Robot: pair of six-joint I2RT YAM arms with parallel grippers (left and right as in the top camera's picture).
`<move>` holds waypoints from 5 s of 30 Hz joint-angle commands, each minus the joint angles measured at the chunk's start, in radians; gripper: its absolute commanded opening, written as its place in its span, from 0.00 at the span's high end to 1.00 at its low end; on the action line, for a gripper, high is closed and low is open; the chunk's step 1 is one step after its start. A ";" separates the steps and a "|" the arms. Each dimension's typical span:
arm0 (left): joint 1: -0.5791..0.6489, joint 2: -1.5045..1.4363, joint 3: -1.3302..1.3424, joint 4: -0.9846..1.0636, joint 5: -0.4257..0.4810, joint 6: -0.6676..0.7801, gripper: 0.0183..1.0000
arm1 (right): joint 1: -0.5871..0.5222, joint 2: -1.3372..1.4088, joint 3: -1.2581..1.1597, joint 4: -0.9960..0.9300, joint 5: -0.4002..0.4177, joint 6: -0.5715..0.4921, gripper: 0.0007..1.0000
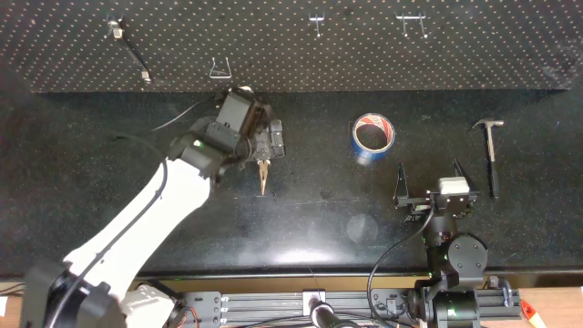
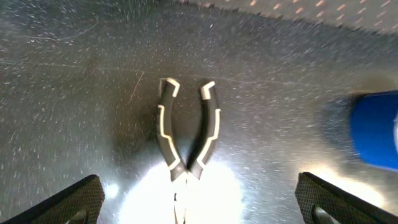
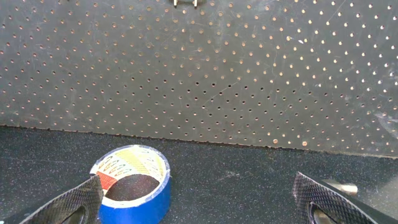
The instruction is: Place Tools Onto Pegboard
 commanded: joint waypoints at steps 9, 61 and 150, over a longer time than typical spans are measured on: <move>0.024 0.241 0.102 0.029 0.122 0.182 0.00 | -0.005 -0.010 -0.003 -0.006 -0.006 0.012 0.01; 0.011 0.404 0.148 0.007 -0.006 0.104 0.10 | -0.005 -0.010 -0.003 -0.006 -0.006 0.012 0.01; 0.009 0.299 0.147 0.019 -0.137 0.013 0.99 | -0.005 -0.009 -0.003 -0.006 -0.006 0.012 0.01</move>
